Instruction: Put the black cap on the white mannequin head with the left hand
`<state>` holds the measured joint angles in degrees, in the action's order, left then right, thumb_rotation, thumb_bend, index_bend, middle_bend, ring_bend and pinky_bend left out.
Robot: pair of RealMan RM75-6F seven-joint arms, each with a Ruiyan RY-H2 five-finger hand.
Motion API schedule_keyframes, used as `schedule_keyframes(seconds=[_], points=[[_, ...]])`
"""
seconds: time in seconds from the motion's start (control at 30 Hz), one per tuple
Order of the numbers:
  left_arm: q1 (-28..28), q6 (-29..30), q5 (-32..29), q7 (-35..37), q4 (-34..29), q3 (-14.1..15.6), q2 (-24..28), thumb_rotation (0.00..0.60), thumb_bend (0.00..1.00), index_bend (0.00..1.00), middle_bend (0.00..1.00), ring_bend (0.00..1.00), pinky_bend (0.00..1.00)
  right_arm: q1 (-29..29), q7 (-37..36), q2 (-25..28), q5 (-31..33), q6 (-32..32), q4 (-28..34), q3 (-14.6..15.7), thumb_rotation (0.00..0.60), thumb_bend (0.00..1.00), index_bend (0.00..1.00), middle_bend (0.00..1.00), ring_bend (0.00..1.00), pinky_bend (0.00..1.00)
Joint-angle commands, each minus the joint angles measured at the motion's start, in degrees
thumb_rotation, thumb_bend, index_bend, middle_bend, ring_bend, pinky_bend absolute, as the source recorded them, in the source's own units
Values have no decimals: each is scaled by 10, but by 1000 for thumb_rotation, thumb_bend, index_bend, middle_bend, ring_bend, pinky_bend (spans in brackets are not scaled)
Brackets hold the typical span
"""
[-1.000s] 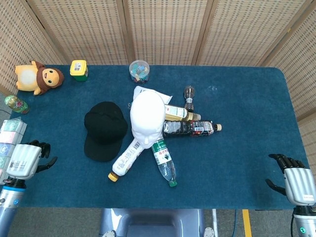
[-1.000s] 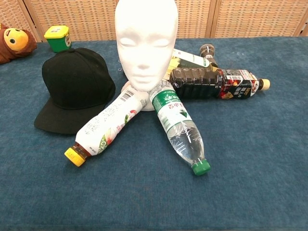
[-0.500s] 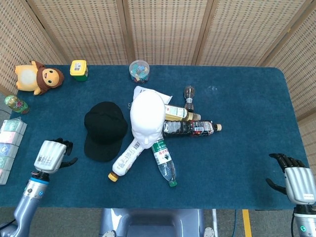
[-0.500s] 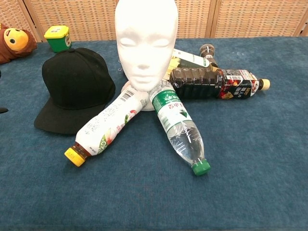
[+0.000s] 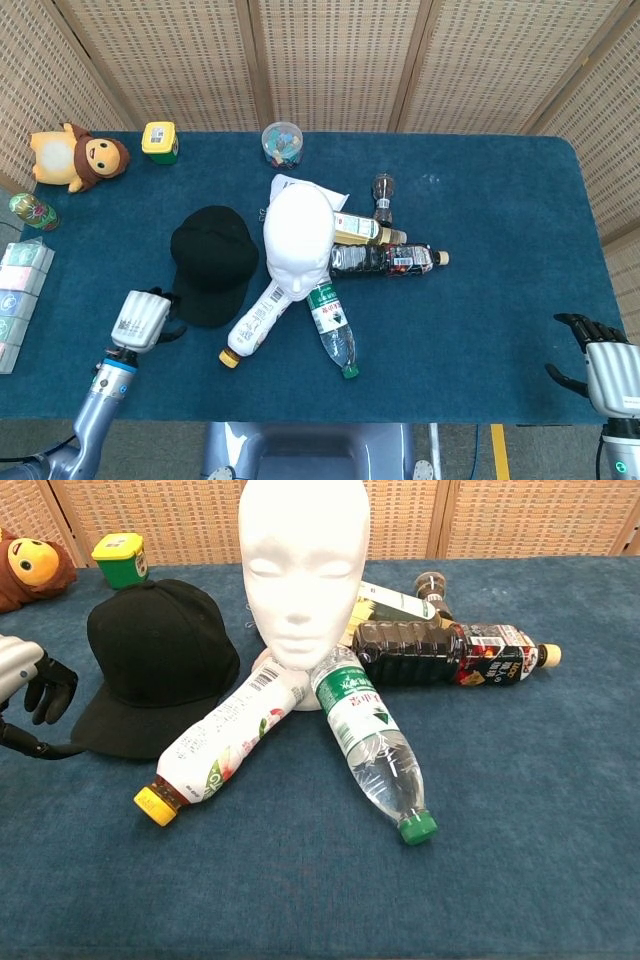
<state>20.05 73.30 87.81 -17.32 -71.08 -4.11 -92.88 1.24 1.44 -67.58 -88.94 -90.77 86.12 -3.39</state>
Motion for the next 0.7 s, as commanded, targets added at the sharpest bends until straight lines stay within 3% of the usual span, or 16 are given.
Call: schedule_keyframes(seconds=[0.03,0.7], points=[[5,-7,-5,-3,11,2,-14,600,120,697,706,576,763,-1,-2,0,1,-1,-2,0,600,112,272,354,398,413],[23,-18,-34,-10,56,-6,-63,600,121,697,706,576,762,-7,-10,2,5,-5,-7,-1,600,113,272,354,401,413]])
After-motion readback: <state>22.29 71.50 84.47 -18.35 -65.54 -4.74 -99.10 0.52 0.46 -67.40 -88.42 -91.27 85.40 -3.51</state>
